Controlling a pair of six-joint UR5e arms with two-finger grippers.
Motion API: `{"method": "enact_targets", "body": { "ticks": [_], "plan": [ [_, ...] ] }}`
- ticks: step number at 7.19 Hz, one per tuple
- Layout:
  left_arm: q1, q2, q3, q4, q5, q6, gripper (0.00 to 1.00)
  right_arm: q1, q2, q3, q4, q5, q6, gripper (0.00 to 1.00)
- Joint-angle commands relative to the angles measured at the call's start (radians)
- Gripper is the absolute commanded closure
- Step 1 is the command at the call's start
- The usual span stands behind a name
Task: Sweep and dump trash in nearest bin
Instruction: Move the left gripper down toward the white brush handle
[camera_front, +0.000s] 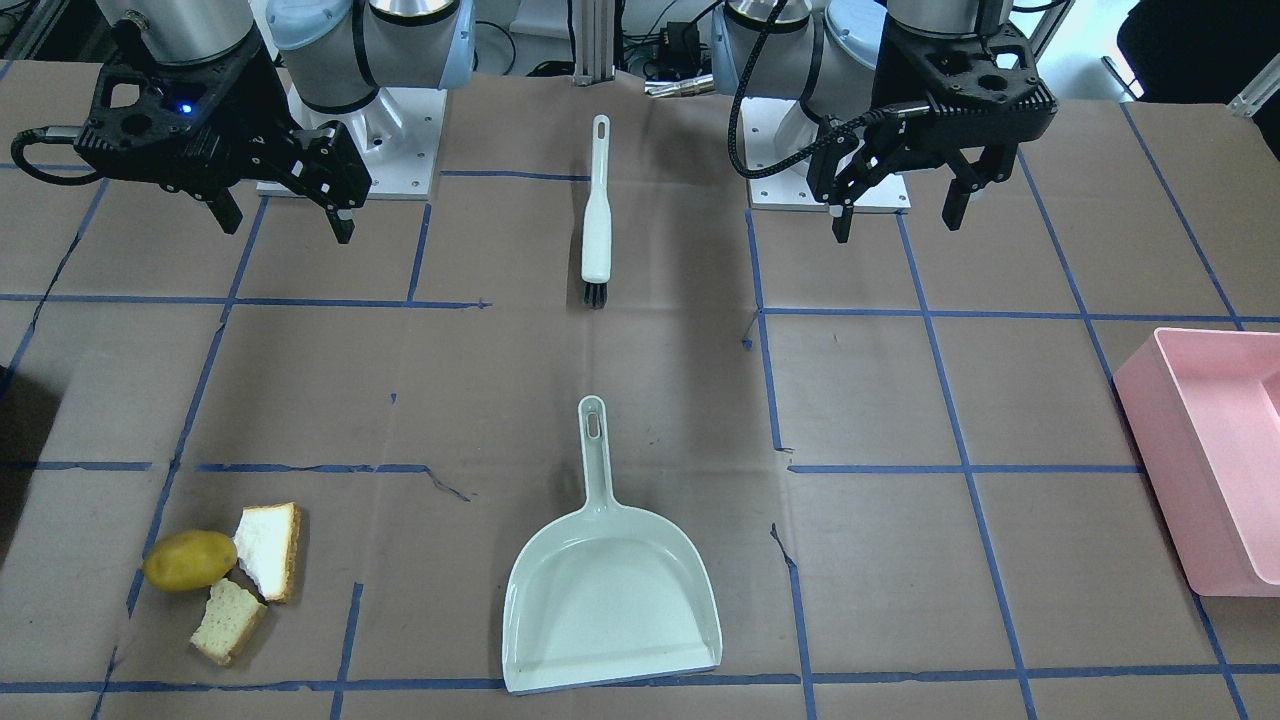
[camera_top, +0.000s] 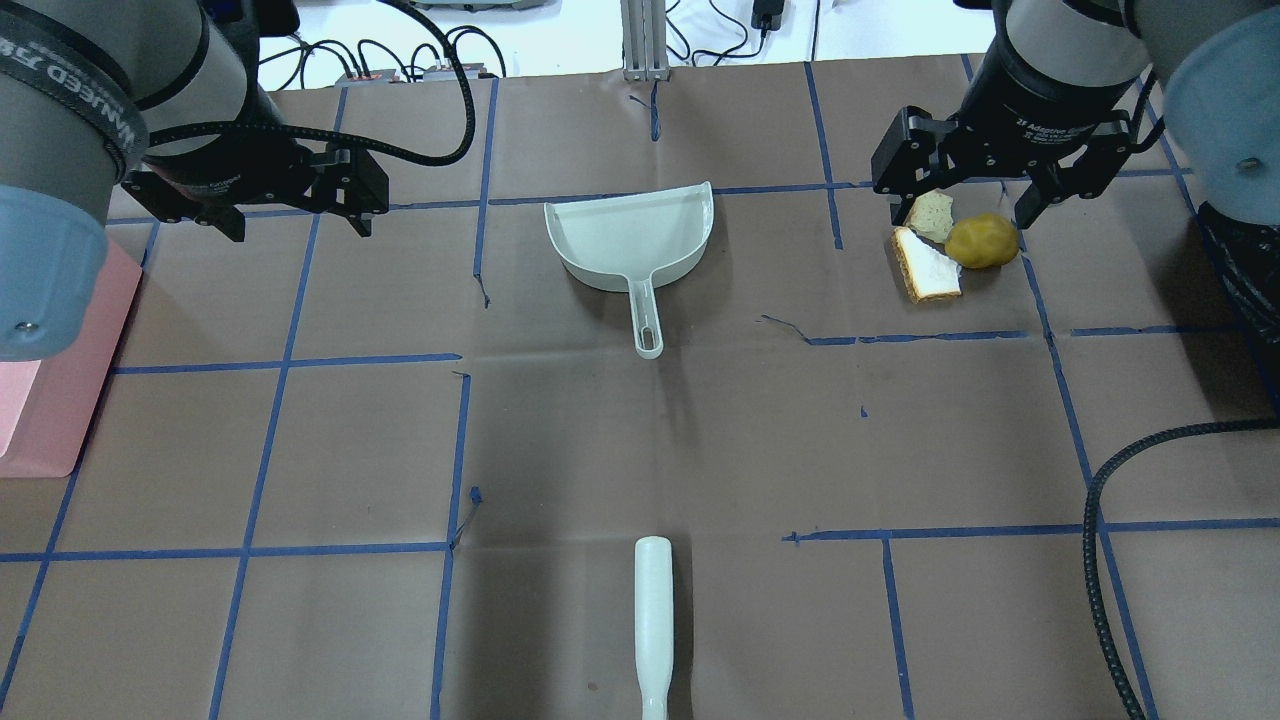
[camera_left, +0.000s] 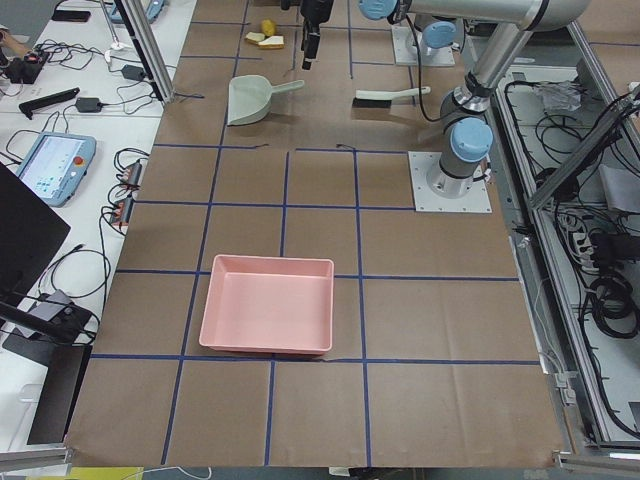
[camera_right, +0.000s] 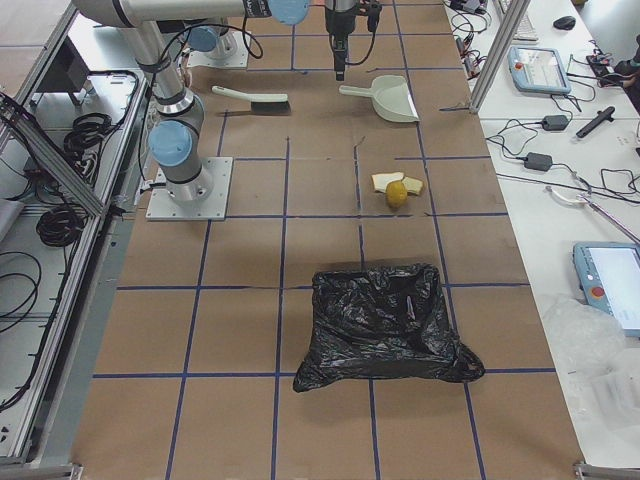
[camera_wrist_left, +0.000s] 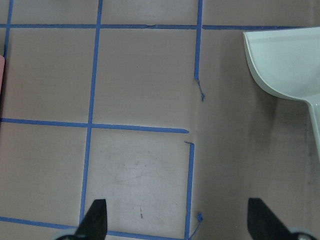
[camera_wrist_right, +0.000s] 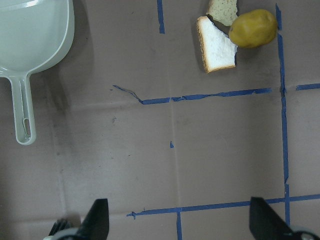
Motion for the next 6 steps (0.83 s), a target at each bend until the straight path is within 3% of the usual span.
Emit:
{"method": "enact_targets", "body": {
  "ticks": [1, 6],
  "plan": [
    [-0.002, 0.001, -0.003, -0.003, 0.003, 0.0, 0.0, -0.001, 0.0, 0.001, -0.001, 0.001, -0.001, 0.0],
    [-0.002, 0.001, -0.007, -0.014, -0.002, 0.0, 0.0, 0.0, 0.002, 0.003, -0.002, -0.004, -0.001, 0.0]
  ]
}}
